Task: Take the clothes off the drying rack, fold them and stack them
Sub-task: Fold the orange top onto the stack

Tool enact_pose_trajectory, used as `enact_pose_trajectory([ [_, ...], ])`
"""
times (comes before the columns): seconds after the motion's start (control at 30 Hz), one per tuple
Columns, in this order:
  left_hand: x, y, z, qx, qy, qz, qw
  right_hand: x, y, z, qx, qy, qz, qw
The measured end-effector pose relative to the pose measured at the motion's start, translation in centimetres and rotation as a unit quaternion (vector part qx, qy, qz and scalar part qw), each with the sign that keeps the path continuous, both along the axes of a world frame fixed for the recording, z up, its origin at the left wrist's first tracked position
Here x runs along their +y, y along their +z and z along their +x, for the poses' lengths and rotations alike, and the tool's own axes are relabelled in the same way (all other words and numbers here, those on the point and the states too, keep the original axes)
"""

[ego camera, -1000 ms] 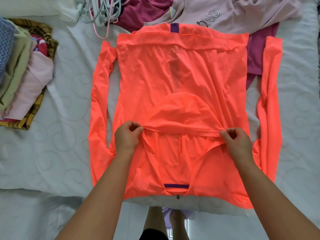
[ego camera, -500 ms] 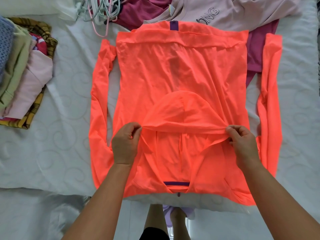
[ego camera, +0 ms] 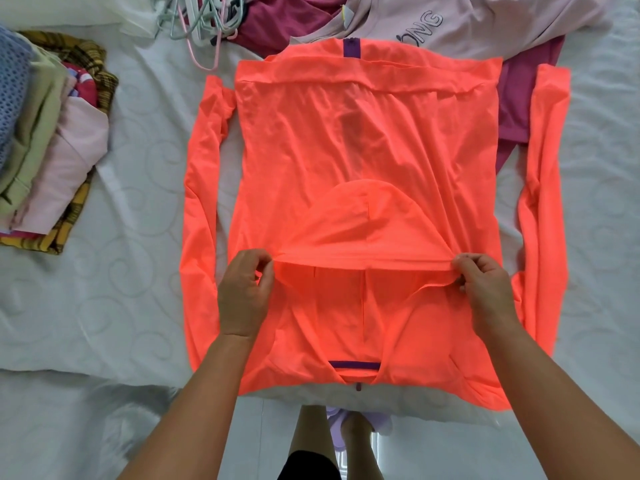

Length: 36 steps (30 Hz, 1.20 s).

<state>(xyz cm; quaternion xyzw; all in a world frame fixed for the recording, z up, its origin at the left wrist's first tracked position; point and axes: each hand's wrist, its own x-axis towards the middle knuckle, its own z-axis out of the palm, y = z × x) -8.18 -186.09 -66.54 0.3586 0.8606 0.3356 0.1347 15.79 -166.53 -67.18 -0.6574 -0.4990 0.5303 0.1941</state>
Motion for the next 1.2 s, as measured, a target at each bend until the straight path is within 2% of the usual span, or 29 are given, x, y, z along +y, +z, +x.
enact_pose_trajectory([
  [0.1,-0.7,-1.0,-0.2,-0.007,0.045,-0.094,0.995,-0.2,-0.2,0.1,-0.063,0.06,0.053,0.995],
  [0.17,0.0,-0.5,0.0,0.031,0.079,-0.069,0.994,-0.9,0.0,0.1,-0.13,0.156,0.151,0.967],
  [0.27,2.0,0.1,1.9,0.114,-0.05,-0.032,0.992,-2.2,0.4,-0.2,-0.243,0.264,0.303,0.883],
  [0.37,2.3,-1.8,3.5,0.166,-0.182,-0.124,0.961,-2.9,-0.1,-0.5,-0.236,0.326,0.37,0.837],
  [0.47,1.3,-3.9,2.3,0.188,-0.194,-0.233,0.934,-3.7,-2.0,0.1,-0.263,0.415,0.357,0.794],
  [0.6,0.6,-5.1,1.1,0.177,-0.238,-0.28,0.913,-4.3,-4.1,1.2,-0.345,0.492,0.294,0.743],
  [0.7,0.8,-4.4,1.4,0.134,-0.233,-0.256,0.929,-4.5,-3.7,1.0,-0.351,0.491,0.284,0.745],
  [0.77,1.0,-3.2,1.1,0.084,-0.195,-0.176,0.961,-4.4,-2.9,0.7,-0.338,0.464,0.308,0.758],
  [0.83,0.2,-2.1,0.1,0.049,-0.096,-0.097,0.989,-4.4,-2.0,0.0,-0.31,0.445,0.342,0.767],
  [0.87,-0.7,-1.8,-0.8,0.06,-0.025,-0.073,0.995,-4.5,-1.6,-0.5,-0.294,0.441,0.358,0.769],
  [0.97,-3.0,-1.1,-4.3,0.078,0.199,-0.058,0.975,-4.9,-1.7,-2.1,-0.26,0.452,0.361,0.773],
  [1.03,-3.5,-0.5,-6.8,-0.008,0.299,-0.087,0.95,-5.1,-2.4,-2.6,-0.251,0.466,0.327,0.783],
  [1.1,-3.2,-0.6,-9.3,-0.131,0.345,-0.107,0.923,-5.0,-3.0,-2.6,-0.252,0.478,0.308,0.783],
  [1.2,-1.7,-0.8,-11.5,-0.281,0.303,-0.072,0.908,-4.7,-3.1,-2.7,-0.229,0.463,0.314,0.796],
])
